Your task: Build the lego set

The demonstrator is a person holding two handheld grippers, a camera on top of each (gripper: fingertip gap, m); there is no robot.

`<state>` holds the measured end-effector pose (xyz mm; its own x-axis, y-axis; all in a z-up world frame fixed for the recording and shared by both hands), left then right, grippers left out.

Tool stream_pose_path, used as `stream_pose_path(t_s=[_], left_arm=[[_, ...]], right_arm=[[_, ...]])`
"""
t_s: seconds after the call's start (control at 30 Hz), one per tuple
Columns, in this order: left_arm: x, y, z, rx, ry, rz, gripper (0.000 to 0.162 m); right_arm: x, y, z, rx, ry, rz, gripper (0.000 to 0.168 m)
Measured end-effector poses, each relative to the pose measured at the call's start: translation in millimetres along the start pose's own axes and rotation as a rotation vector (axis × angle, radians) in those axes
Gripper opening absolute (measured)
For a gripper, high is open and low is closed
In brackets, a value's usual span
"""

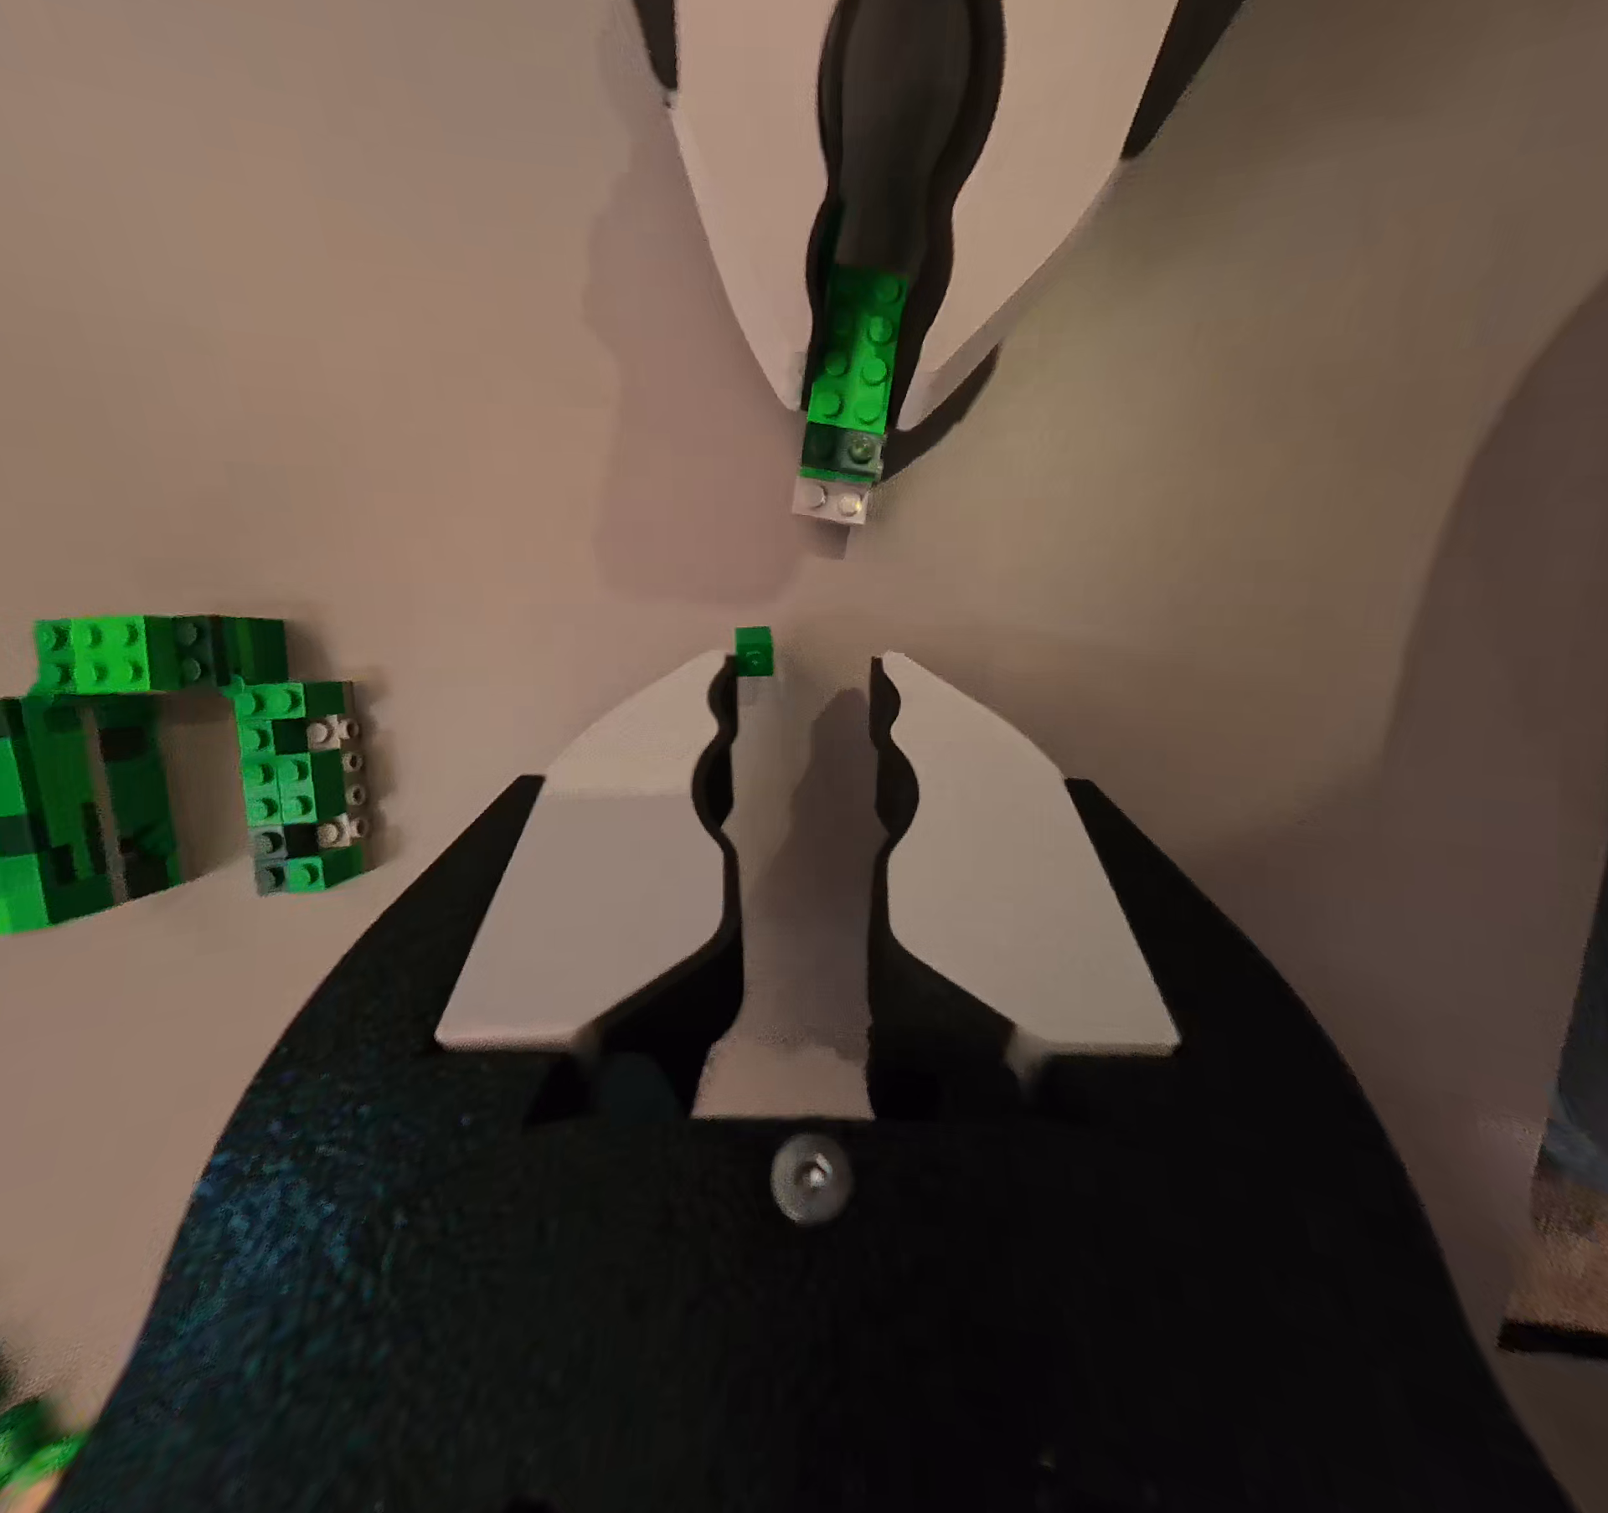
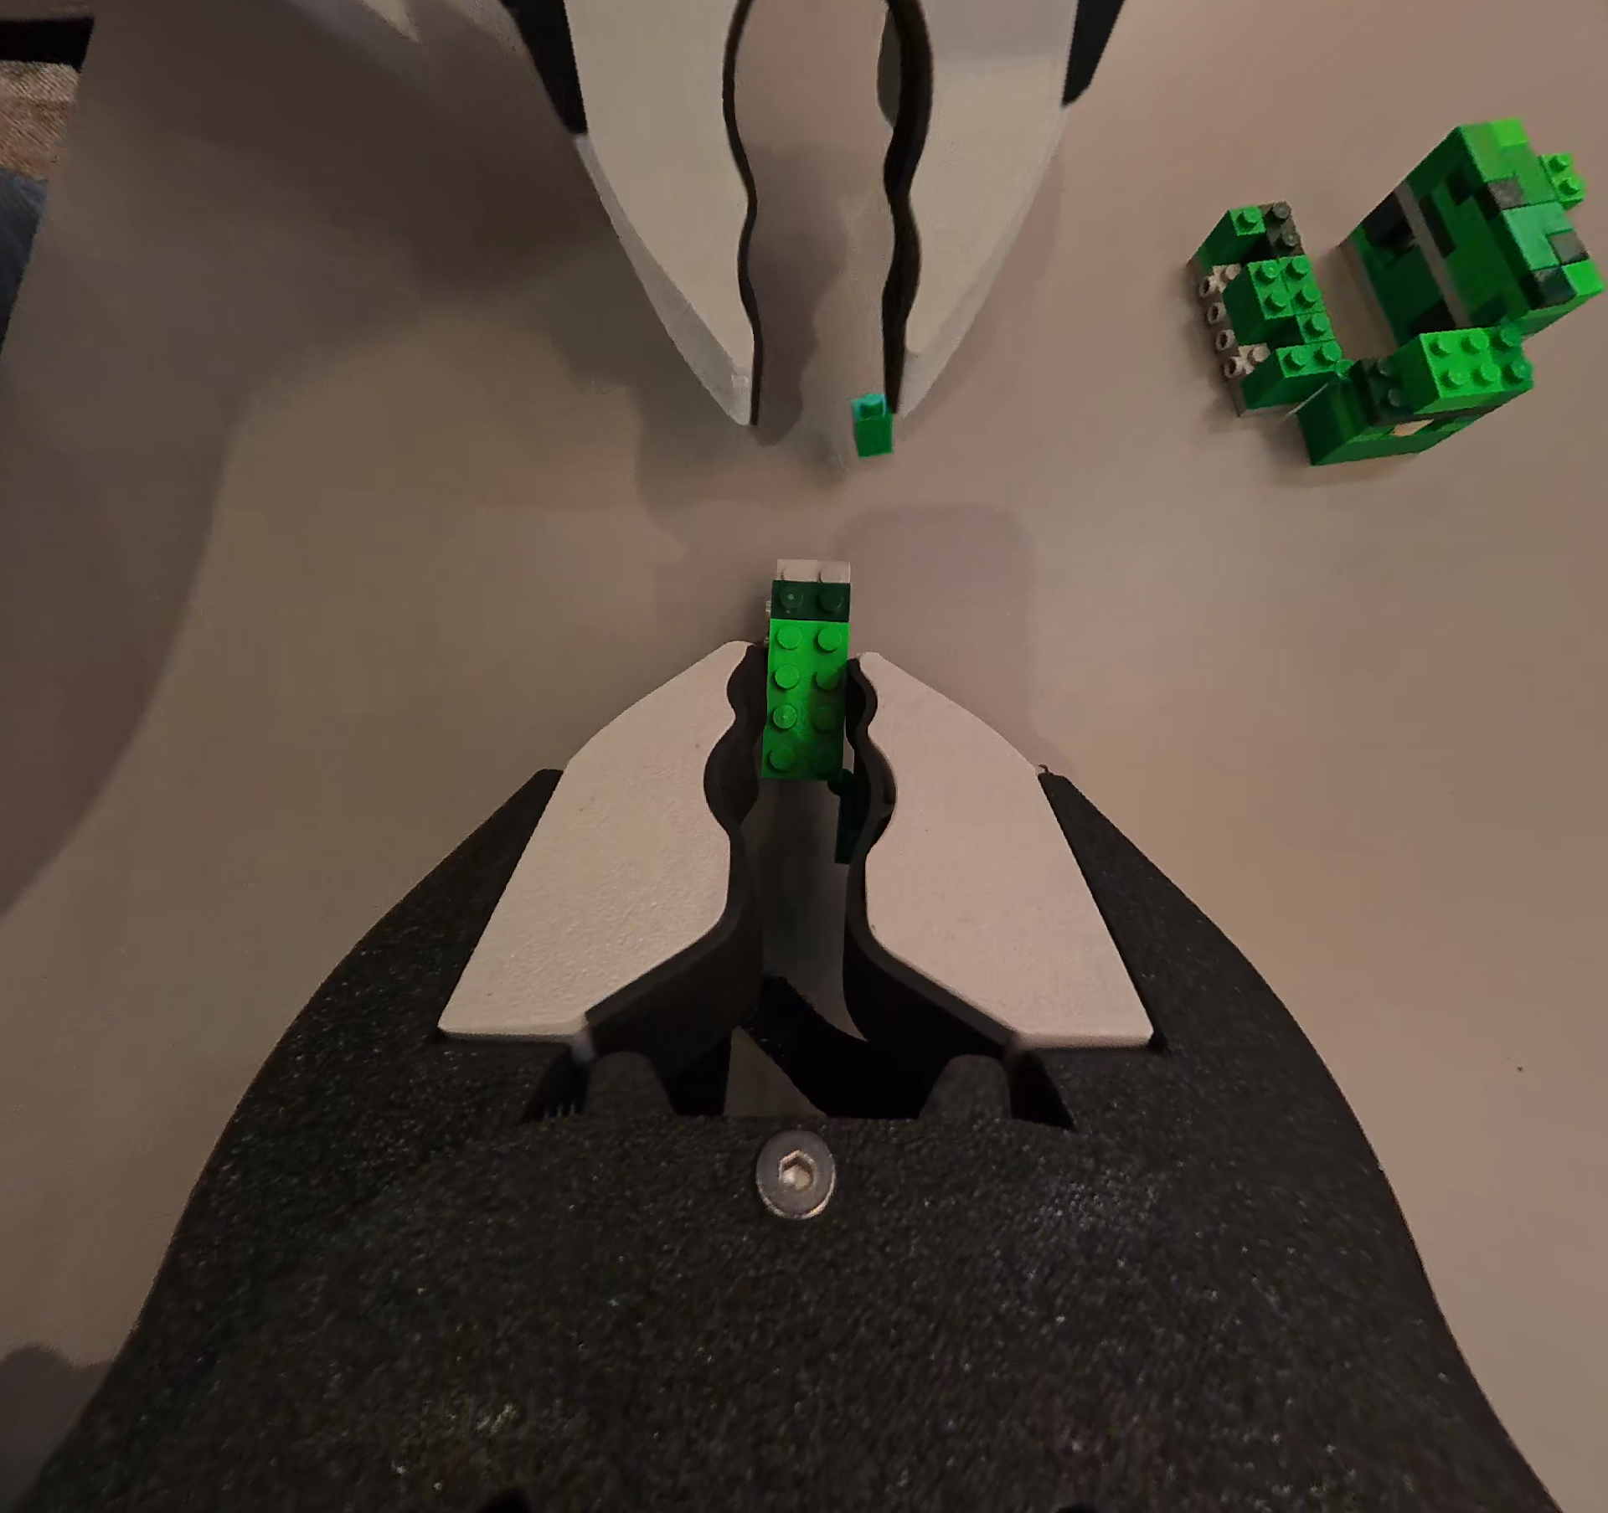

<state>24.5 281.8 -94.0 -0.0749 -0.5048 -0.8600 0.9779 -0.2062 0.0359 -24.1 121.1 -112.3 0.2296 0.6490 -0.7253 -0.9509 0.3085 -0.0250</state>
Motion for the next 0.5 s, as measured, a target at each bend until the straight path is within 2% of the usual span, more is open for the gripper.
stream_pose_path(t_s=[0.17, 0.5], left_arm=[[-2.1, 2.4, -21.1, -0.112, -0.202, -0.096, 0.026], [16.1, 5.8, -9.1, -0.042, -0.104, -0.095, 0.021]], right_arm=[[-2.4, -1.3, -0.1, 0.007, -0.029, 0.001, 0.017], [5.2, -1.9, 8.7, 0.02, -0.015, -0.038, 0.017]])
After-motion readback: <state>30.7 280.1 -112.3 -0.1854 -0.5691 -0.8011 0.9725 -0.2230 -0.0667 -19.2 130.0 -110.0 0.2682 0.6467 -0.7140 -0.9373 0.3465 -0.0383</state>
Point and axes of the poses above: each gripper's, where its closed fingertips meet, x out along the fingers, z out of its top, y = z × x across the jaws, the point moved 10 cm from there along -x, back along the fingers, and after that the axes turned 2 degrees about x, right-handed, at the moved point
